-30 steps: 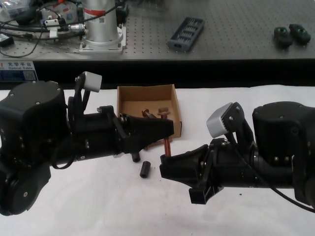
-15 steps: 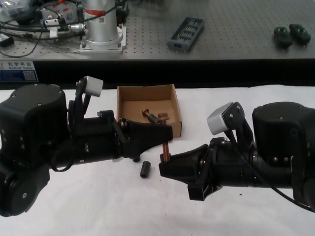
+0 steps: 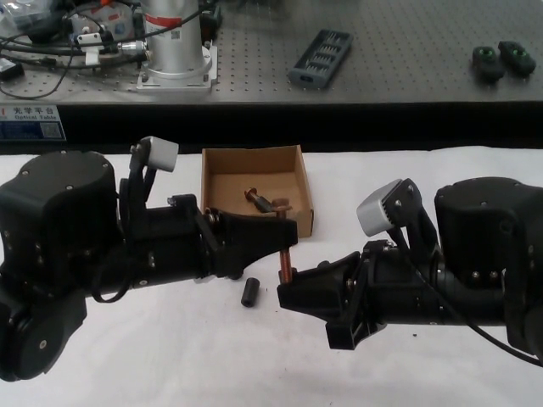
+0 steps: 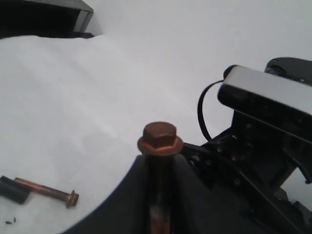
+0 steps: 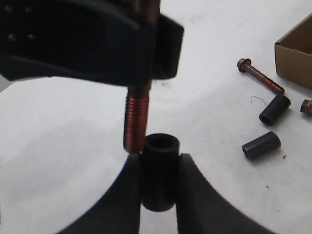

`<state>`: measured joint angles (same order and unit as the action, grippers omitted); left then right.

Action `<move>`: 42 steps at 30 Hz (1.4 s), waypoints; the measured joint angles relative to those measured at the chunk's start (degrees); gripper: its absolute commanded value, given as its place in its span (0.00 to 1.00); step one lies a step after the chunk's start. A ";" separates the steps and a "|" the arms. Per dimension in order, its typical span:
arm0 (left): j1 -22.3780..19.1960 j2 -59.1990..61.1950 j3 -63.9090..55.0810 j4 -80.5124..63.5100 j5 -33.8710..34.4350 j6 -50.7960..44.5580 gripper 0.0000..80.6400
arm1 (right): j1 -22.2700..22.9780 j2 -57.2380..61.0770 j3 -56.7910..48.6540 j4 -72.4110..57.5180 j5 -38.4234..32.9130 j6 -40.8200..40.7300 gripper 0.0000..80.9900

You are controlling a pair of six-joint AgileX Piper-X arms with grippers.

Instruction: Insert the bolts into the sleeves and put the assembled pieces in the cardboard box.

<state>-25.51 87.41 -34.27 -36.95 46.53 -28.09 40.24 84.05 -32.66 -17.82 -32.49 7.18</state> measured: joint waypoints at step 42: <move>0.00 0.00 0.00 -1.52 -3.48 0.18 0.01 | 0.00 0.00 0.00 -3.21 -0.69 -0.28 0.01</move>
<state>-25.51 87.41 -34.27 -38.47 43.05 -27.91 40.24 84.05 -32.66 -21.03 -33.18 6.90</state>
